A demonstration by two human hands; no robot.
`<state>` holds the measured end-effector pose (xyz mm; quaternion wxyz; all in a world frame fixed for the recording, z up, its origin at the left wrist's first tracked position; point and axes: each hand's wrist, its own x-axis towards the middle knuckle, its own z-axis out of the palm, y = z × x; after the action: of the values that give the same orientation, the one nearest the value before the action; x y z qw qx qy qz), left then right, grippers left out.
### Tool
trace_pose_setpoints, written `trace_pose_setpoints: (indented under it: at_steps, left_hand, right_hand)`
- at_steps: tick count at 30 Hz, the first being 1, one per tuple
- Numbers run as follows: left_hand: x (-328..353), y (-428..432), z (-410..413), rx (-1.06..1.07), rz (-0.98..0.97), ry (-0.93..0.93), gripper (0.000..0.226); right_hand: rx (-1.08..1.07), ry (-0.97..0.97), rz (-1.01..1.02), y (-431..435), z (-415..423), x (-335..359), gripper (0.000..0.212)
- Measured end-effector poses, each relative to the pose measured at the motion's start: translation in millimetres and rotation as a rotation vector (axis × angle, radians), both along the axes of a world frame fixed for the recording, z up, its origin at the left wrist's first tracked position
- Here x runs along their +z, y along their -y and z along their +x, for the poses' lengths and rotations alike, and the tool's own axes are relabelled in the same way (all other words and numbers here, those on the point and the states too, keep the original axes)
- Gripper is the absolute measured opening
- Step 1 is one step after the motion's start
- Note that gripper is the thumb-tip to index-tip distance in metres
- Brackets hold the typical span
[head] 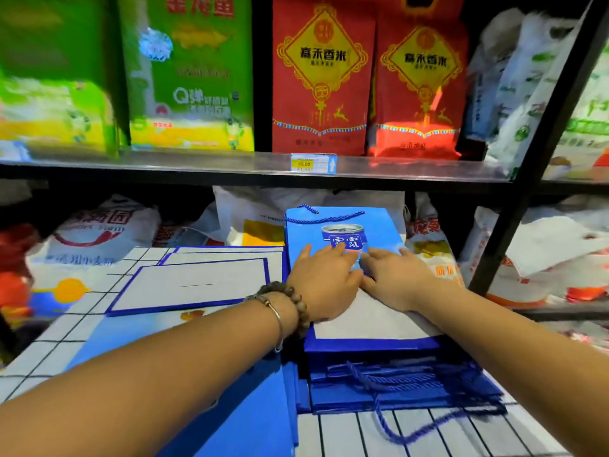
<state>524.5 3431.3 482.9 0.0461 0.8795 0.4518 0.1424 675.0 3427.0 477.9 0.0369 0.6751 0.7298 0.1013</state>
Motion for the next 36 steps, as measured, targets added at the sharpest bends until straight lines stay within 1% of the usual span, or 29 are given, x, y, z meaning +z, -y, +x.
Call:
trace_pose_setpoints:
  at_steps: [1, 2, 3, 5, 7, 9, 11, 13, 14, 15, 16, 17, 18, 19, 20, 21, 22, 23, 24, 25, 26, 27, 28, 29, 30, 32, 33, 35, 36]
  left_hand:
    - [9.6, 7.8, -4.6, -0.014, 0.007, 0.049, 0.046]
    - [18.8, 15.4, -10.5, -0.035, 0.002, 0.108, 0.045]
    - [29.0, 27.0, -19.8, -0.064, -0.001, 0.178, 0.044]
    - [46.3, 57.6, -50.2, -0.110, 0.007, 0.298, 0.040]
    - [58.4, 89.6, -90.5, -0.129, 0.009, 0.344, 0.039]
    - [59.7, 118.3, -133.8, -0.074, -0.014, 0.302, 0.040]
    - [47.5, 140.5, -171.6, 0.067, -0.029, 0.201, 0.044]
    - [28.9, 160.1, -194.4, 0.182, -0.067, 0.124, 0.046]
    - [17.3, 167.8, -201.9, 0.203, -0.071, 0.087, 0.052]
    - [6.0, 173.9, -206.9, 0.212, -0.054, 0.045, 0.063]
    - [-4.6, 178.6, -209.7, 0.231, -0.051, 0.000, 0.074]
    - [-15.0, 183.6, -211.2, 0.267, -0.070, -0.024, 0.080]
    - [-23.5, 187.9, -212.3, 0.289, -0.093, -0.028, 0.081]
    - [-32.1, 192.3, -214.0, 0.289, -0.108, -0.038, 0.079]
    - [-38.5, 196.2, -217.9, 0.267, -0.106, -0.029, 0.078]
    - [-39.6, 201.5, -221.7, 0.234, -0.114, 0.028, 0.077]
    - [-40.0, 206.6, -227.6, 0.216, -0.108, 0.133, 0.071]
    - [-40.0, 212.3, -235.2, 0.237, -0.072, 0.308, 0.058]
    - [-42.8, 217.5, -246.4, 0.322, -0.023, 0.472, 0.046]
    - [-45.2, 222.9, -257.1, 0.450, 0.048, 0.582, 0.045]
    - [-47.0, 228.0, -264.3, 0.559, 0.070, 0.613, 0.052]
    - [-47.9, 233.8, -266.6, 0.637, 0.022, 0.579, 0.059]
    - [-47.2, 239.4, -264.2, 0.698, -0.078, 0.493, 0.060]
    - [-48.1, 243.3, -258.4, 0.742, -0.173, 0.397, 0.056]
    - [-48.3, 245.3, -251.6, 0.779, -0.212, 0.338, 0.051]
    - [-52.9, 243.3, -241.1, 0.796, -0.247, 0.325, 0.036]
    - [-56.7, 242.1, -238.3, 0.794, -0.264, 0.331, 0.033]
    - [-64.1, 241.4, -233.5, 0.761, -0.257, 0.389, 0.041]
    - [-64.0, 242.3, -230.2, 0.730, -0.251, 0.475, 0.044]
  right_hand:
    - [0.068, 0.053, 0.115, 3.5, -5.1, 9.2, 0.046]
    - [0.115, 0.057, 0.196, 9.1, -11.3, 18.5, 0.042]
    - [0.150, 0.014, 0.254, 14.8, -19.6, 27.0, 0.041]
    - [0.220, -0.117, 0.307, 32.3, -42.4, 38.8, 0.040]
    - [0.296, -0.275, 0.278, 60.8, -72.8, 43.4, 0.039]
    - [0.407, -0.406, 0.207, 92.6, -104.1, 37.5, 0.037]
    - [0.474, -0.428, 0.078, 123.6, -134.9, 28.0, 0.037]
    - [0.533, -0.442, -0.059, 146.1, -159.8, 18.4, 0.041]
    - [0.558, -0.442, -0.116, 155.6, -170.0, 13.5, 0.046]
    - [0.581, -0.424, -0.157, 162.5, -177.4, 9.2, 0.055]
    - [0.586, -0.402, -0.192, 169.0, -181.9, 2.2, 0.067]
    - [0.570, -0.374, -0.219, 174.3, -185.1, -5.1, 0.078]
    - [0.558, -0.339, -0.227, 179.5, -189.0, -11.4, 0.083]
    - [0.566, -0.284, -0.200, 183.3, -190.9, -18.8, 0.079]
    - [0.553, -0.243, -0.185, 185.9, -190.8, -26.3, 0.070]
    - [0.516, -0.233, -0.176, 187.8, -190.1, -30.9, 0.062]
    - [0.487, -0.243, -0.149, 188.6, -189.6, -32.8, 0.059]
    - [0.468, -0.256, -0.156, 188.7, -189.2, -34.4, 0.061]
    - [0.464, -0.257, -0.140, 189.2, -188.7, -36.9, 0.063]
    - [0.460, -0.254, -0.137, 190.6, -189.1, -35.8, 0.065]
    - [0.465, -0.253, -0.122, 191.0, -188.7, -37.9, 0.065]
    - [0.462, -0.259, -0.129, 191.1, -190.3, -35.5, 0.065]
    - [0.461, -0.261, -0.132, 191.0, -192.0, -35.1, 0.064]
    - [0.456, -0.259, -0.139, 191.6, -193.7, -34.4, 0.064]
    - [0.460, -0.256, -0.119, 191.8, -195.1, -35.8, 0.064]
    - [0.445, -0.263, -0.092, 193.0, -197.8, -37.7, 0.065]
    - [0.431, -0.277, -0.100, 194.2, -199.1, -37.0, 0.065]
    - [0.437, -0.297, -0.069, 195.3, -199.5, -38.2, 0.065]
    - [0.442, -0.294, -0.060, 195.2, -199.5, -38.5, 0.065]
